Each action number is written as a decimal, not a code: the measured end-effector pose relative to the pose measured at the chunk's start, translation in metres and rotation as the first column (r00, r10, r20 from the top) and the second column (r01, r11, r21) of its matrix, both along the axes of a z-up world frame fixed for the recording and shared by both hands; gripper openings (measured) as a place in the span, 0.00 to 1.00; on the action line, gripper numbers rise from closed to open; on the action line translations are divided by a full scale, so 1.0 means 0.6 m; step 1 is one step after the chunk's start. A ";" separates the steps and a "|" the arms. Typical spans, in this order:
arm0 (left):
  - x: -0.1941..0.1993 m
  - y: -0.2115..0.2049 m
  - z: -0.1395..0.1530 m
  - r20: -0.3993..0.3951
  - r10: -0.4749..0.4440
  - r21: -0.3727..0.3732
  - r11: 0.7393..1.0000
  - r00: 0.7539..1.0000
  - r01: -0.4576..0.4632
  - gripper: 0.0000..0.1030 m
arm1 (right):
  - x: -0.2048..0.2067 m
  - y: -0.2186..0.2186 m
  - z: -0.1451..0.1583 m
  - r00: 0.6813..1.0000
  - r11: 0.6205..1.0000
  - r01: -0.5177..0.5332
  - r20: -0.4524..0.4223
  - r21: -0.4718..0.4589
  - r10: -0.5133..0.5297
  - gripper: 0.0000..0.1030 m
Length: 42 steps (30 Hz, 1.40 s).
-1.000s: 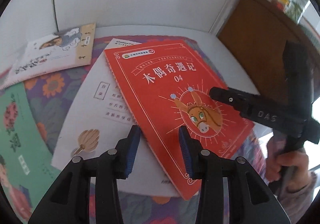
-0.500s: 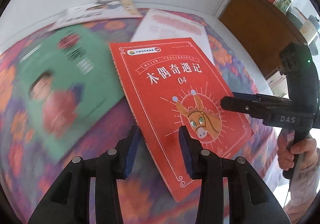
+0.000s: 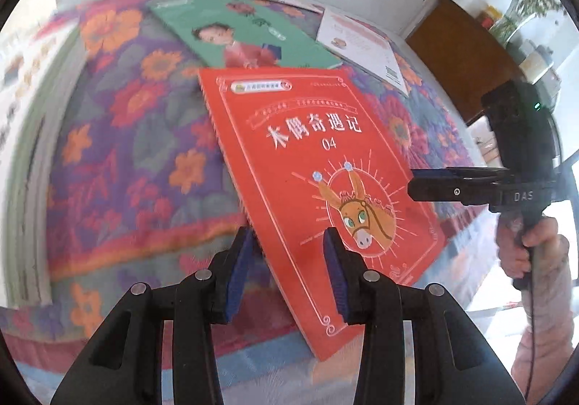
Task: Organize books
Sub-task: 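Close the right gripper on the red book and lift it, then carry the red book over to the book stack with the right gripper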
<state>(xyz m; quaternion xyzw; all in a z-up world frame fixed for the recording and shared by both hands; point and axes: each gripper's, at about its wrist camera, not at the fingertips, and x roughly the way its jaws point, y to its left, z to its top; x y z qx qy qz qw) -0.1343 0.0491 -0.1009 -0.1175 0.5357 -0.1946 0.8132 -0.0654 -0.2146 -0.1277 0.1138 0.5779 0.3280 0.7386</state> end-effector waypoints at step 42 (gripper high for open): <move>0.050 0.030 -0.025 0.002 0.038 -0.106 0.994 0.999 -0.038 0.25 | 0.051 -0.017 -0.023 0.999 0.995 0.012 -0.053 0.094 -0.008 0.14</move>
